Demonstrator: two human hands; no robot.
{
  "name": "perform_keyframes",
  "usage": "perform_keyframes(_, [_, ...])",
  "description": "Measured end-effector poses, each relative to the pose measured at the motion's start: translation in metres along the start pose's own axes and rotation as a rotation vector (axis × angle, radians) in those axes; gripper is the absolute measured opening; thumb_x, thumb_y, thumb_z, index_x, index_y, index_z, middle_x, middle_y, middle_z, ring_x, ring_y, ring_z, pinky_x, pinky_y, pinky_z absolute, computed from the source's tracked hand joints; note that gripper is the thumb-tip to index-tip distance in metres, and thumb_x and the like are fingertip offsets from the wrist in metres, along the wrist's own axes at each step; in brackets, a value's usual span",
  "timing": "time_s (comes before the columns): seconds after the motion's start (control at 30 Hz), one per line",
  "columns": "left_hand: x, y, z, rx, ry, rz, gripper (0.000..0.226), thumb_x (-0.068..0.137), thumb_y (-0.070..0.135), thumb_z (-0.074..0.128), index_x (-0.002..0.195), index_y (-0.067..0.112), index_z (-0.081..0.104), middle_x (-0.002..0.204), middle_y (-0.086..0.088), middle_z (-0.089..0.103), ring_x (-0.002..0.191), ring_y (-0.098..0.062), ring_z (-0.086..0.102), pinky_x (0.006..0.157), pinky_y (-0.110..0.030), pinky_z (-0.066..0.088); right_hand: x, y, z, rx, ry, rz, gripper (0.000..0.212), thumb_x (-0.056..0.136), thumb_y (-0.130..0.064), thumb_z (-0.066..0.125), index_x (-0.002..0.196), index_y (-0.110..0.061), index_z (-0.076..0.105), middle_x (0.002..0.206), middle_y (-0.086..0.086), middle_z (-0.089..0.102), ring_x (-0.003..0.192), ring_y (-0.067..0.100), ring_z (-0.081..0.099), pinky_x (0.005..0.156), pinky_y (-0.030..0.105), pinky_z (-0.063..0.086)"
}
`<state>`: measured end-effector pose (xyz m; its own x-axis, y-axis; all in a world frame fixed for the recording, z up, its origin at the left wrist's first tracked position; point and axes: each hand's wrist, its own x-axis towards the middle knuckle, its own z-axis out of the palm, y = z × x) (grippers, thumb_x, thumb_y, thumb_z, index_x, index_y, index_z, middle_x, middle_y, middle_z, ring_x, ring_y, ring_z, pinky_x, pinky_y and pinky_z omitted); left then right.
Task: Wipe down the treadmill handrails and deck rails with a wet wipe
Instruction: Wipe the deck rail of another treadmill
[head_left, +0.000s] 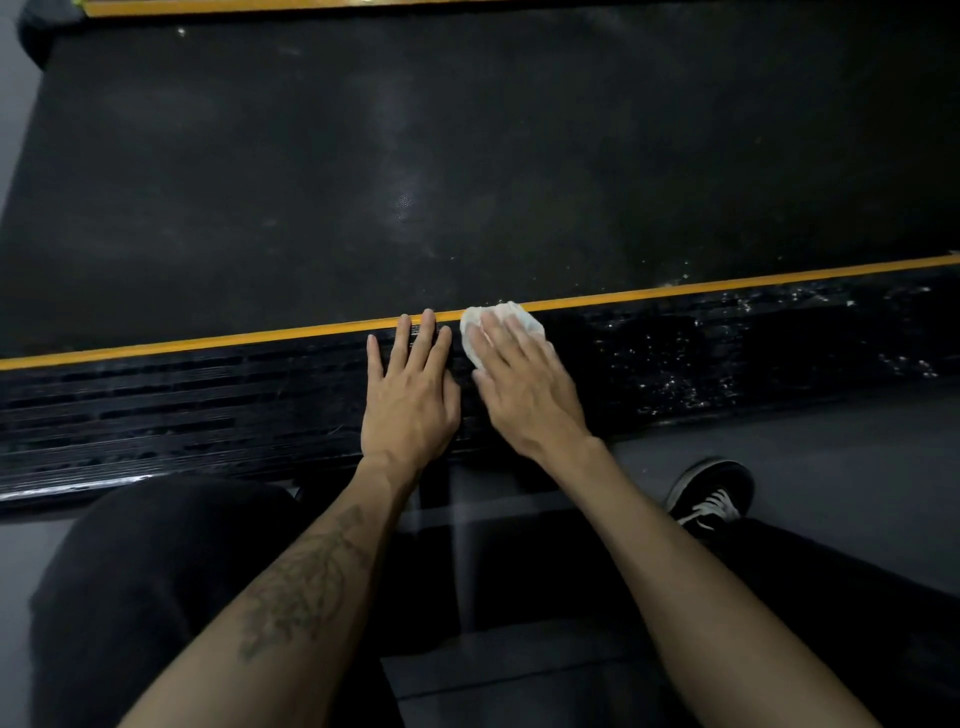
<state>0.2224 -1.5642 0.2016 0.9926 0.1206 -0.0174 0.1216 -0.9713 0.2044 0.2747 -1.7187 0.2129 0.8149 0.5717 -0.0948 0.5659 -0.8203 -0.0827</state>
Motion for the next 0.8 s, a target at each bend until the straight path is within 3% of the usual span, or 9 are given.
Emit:
perform_keyframes(0.07, [0.0,0.0,0.0,0.005,0.001,0.001,0.06,0.103,0.032,0.032,0.16,0.016,0.032,0.172,-0.004,0.014,0.159,-0.027,0.005,0.127,-0.059,0.006,-0.004,0.022,-0.001,-0.045,0.04,0.079,0.056,0.111,-0.031,0.009,0.165,-0.015,0.003,0.173,0.007,0.001,0.159,0.022,-0.004,0.128,0.041,0.005])
perform_keyframes(0.13, [0.0,0.0,0.0,0.002,0.003,-0.003,0.059,0.104,0.032,0.033,0.16,0.016,0.032,0.172,-0.004,0.014,0.159,-0.027,0.005,0.127,-0.059,0.007,-0.008,0.034,-0.003,-0.003,0.078,0.297,0.056,0.112,-0.031,0.012,0.165,-0.014,0.005,0.172,0.009,0.003,0.159,0.023,-0.003,0.128,0.041,0.003])
perform_keyframes(0.23, [0.0,0.0,-0.001,0.007,0.001,-0.003,0.059,0.104,0.033,0.033,0.161,0.016,0.031,0.172,-0.004,0.014,0.159,-0.027,0.005,0.127,-0.059,0.007,-0.002,0.014,-0.005,0.132,0.11,0.476,0.06,0.11,-0.037,0.018,0.164,-0.013,0.012,0.172,0.009,0.005,0.159,0.024,0.0,0.129,0.044,0.003])
perform_keyframes(0.4, [0.0,0.001,-0.002,0.004,0.001,-0.006,0.061,0.103,0.033,0.031,0.161,0.016,0.031,0.172,-0.004,0.014,0.16,-0.026,0.004,0.127,-0.058,0.005,-0.012,0.008,-0.002,0.006,0.006,0.054,0.059,0.111,-0.039,0.022,0.165,-0.018,0.012,0.172,0.002,0.002,0.159,0.021,-0.002,0.129,0.039,0.002])
perform_keyframes(0.47, [0.0,0.002,-0.001,0.009,0.006,-0.004,0.06,0.103,0.033,0.033,0.161,0.016,0.032,0.172,-0.004,0.015,0.16,-0.027,0.005,0.127,-0.059,0.006,-0.015,0.03,-0.003,0.024,0.027,0.085,0.058,0.111,-0.039,0.022,0.164,-0.018,0.016,0.172,0.003,0.005,0.159,0.019,-0.001,0.129,0.037,0.002])
perform_keyframes(0.53, [0.0,0.002,0.0,0.017,0.014,0.0,0.059,0.104,0.033,0.034,0.16,0.016,0.032,0.172,-0.005,0.016,0.159,-0.027,0.006,0.126,-0.059,0.006,-0.014,0.039,-0.006,0.078,0.071,0.256,0.06,0.11,-0.039,0.021,0.164,-0.014,0.017,0.172,0.006,0.008,0.159,0.02,0.001,0.129,0.038,0.003])
perform_keyframes(0.63, [0.001,0.001,0.001,0.027,0.014,0.0,0.059,0.104,0.035,0.031,0.16,0.017,0.032,0.171,-0.005,0.016,0.159,-0.027,0.006,0.126,-0.06,0.007,-0.01,0.014,-0.005,0.155,0.102,0.425,0.062,0.11,-0.042,0.022,0.164,-0.012,0.013,0.172,0.008,0.006,0.159,0.021,0.001,0.129,0.041,0.002])
perform_keyframes(0.7, [0.001,0.002,0.001,0.031,0.013,0.005,0.06,0.103,0.036,0.03,0.16,0.017,0.032,0.171,-0.005,0.016,0.159,-0.027,0.006,0.126,-0.06,0.008,-0.013,-0.008,-0.001,0.168,0.093,0.31,0.062,0.11,-0.042,0.026,0.164,-0.013,0.015,0.172,0.007,0.007,0.159,0.022,0.001,0.129,0.04,0.001])
perform_keyframes(0.8, [0.001,0.001,0.001,0.036,0.019,0.006,0.061,0.103,0.036,0.024,0.16,0.017,0.032,0.171,-0.005,0.016,0.159,-0.027,0.006,0.126,-0.06,0.008,-0.025,-0.002,0.002,0.055,0.035,0.068,0.062,0.108,-0.043,0.013,0.164,-0.016,0.013,0.172,0.005,0.004,0.159,0.021,-0.001,0.129,0.041,0.006])
